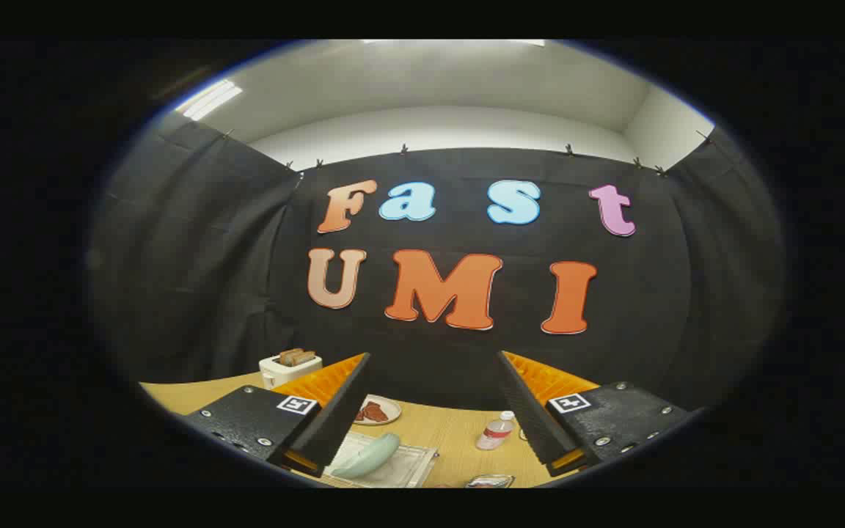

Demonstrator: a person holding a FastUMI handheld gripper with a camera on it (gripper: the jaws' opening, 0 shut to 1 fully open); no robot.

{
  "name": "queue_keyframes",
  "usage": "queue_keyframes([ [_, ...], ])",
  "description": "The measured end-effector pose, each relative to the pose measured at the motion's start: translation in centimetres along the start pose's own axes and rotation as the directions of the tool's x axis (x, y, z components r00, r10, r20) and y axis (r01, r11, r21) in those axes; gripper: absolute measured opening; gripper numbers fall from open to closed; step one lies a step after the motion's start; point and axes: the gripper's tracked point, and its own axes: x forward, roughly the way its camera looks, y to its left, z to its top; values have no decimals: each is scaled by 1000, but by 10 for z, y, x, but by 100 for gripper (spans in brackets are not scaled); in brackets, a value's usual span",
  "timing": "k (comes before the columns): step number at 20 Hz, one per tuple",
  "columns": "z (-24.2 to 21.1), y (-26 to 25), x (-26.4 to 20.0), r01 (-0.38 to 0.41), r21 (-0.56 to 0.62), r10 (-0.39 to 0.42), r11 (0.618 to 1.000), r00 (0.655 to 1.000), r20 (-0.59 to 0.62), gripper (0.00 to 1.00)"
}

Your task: Take the plate from the dish rack, then take the spoon from the basket and place it into the plate.

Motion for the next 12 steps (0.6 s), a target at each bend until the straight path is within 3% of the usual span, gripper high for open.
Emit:
queue_keyframes([
  [12,-5,-17,2,18,-10,-18,1000,1000,-19,99],
])
